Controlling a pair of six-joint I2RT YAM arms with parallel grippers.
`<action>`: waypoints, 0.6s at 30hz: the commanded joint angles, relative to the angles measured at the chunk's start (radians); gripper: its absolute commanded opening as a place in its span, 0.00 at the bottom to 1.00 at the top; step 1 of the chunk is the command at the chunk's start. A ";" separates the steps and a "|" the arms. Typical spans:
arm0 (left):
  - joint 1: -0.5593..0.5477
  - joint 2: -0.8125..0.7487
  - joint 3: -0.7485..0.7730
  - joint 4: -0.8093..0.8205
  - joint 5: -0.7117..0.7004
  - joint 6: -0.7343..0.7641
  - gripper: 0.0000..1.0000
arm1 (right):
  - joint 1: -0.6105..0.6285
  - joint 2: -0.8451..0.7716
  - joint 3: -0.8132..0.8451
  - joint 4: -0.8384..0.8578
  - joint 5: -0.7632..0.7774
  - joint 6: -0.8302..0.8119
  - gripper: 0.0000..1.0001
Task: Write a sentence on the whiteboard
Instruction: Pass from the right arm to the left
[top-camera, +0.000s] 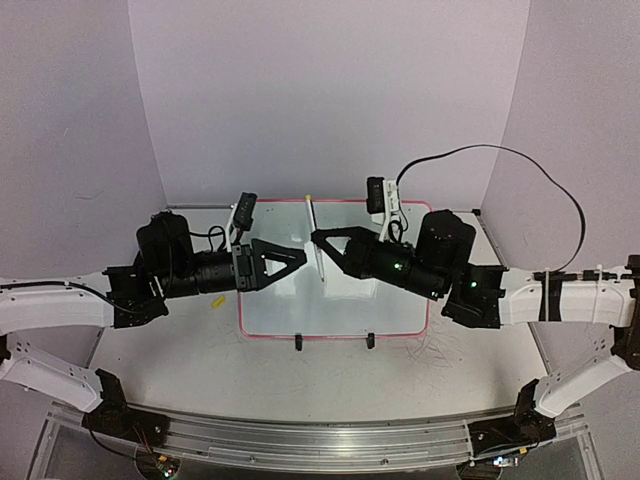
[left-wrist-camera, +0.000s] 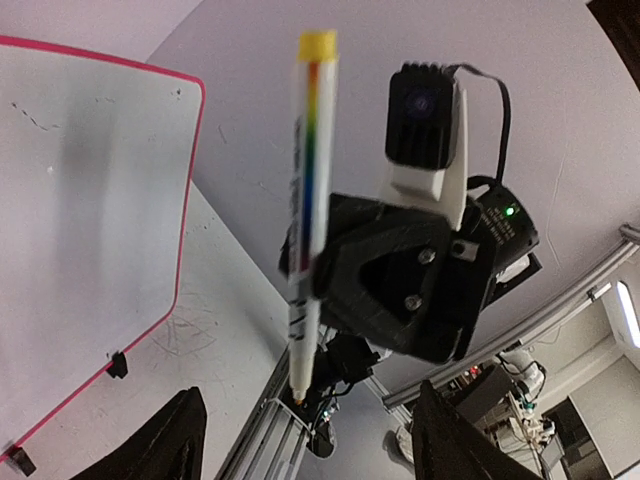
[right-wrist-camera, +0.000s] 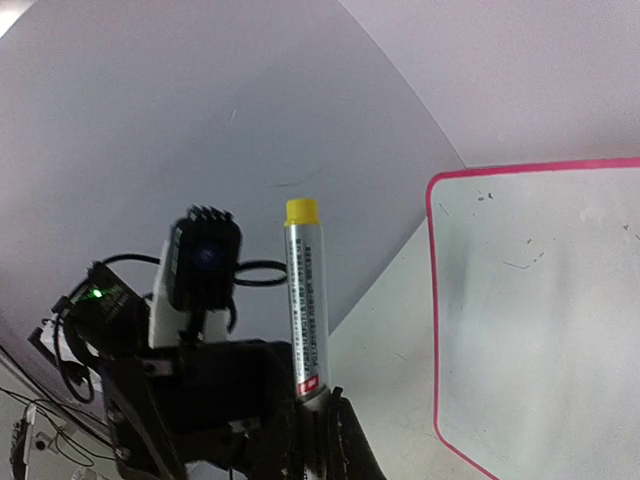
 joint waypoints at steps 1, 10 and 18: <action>-0.023 0.071 0.061 0.177 0.091 -0.009 0.66 | 0.003 -0.034 0.019 0.105 -0.032 0.043 0.00; -0.036 0.139 0.128 0.242 0.096 0.013 0.55 | 0.002 -0.033 0.021 0.127 -0.087 0.047 0.00; -0.037 0.149 0.129 0.245 0.094 0.023 0.36 | 0.002 -0.061 0.001 0.138 -0.092 0.055 0.00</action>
